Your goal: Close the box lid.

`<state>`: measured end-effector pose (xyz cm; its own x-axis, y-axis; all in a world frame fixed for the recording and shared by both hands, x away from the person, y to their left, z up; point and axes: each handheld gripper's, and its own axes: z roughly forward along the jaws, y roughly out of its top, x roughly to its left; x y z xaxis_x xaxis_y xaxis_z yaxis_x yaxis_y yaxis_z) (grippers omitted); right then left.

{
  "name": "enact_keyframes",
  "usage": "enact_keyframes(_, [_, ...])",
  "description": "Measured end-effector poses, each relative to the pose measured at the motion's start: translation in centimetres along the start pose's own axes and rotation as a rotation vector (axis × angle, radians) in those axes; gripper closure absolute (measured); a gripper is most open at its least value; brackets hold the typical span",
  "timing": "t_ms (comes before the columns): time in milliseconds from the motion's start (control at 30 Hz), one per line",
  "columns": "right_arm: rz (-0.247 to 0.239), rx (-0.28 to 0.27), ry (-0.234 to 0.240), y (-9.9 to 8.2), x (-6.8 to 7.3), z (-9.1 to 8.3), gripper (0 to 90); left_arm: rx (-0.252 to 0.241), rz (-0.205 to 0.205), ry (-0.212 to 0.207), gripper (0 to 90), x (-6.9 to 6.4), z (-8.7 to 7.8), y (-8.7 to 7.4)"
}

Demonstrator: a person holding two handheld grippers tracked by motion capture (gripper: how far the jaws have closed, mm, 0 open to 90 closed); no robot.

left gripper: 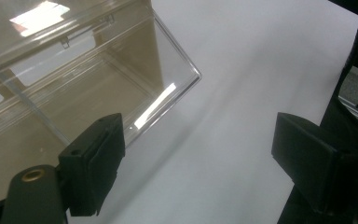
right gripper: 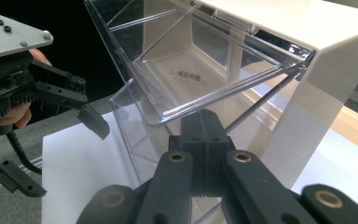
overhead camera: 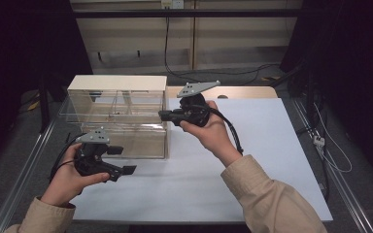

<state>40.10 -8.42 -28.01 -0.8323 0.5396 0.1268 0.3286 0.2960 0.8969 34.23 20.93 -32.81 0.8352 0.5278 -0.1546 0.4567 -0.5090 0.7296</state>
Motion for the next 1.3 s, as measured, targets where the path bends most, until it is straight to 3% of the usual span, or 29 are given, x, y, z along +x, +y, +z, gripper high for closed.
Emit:
enact_keyframes(500, [0.011, 0.008, -0.006, -2.3, -0.3, -1.2, 90.0, -0.002, -0.007, -0.014, 16.9, 0.2, 0.8, -1.3])
enact_keyframes(567, [0.017, 0.016, -0.008, -2.7, -0.2, -1.4, 78.0, 0.0, -0.006, -0.014, 16.6, 0.2, 1.0, -1.4])
enact_keyframes(633, [0.01, 0.023, -0.013, -3.2, -0.2, -1.7, 74.7, -0.002, -0.002, -0.023, 16.4, 0.2, 1.2, -1.5])
enact_keyframes(733, [0.011, 0.027, -0.017, -4.0, -0.3, -2.1, 57.5, -0.004, 0.008, -0.025, 15.8, 0.0, 1.4, -1.7])
enact_keyframes(867, [0.018, 0.031, -0.015, -5.4, -0.7, -2.8, 41.4, -0.003, 0.005, -0.033, 15.4, 0.0, 1.7, -2.1])
enact_keyframes(1000, [0.02, 0.039, -0.012, -6.9, -1.1, -3.8, 31.9, -0.002, 0.008, -0.031, 15.0, -0.1, 2.0, -2.3])
enact_keyframes(1300, [0.024, 0.07, -0.071, -11.0, -1.5, -6.6, 18.2, -0.01, 0.026, -0.044, 14.6, -0.3, 2.7, -2.8])
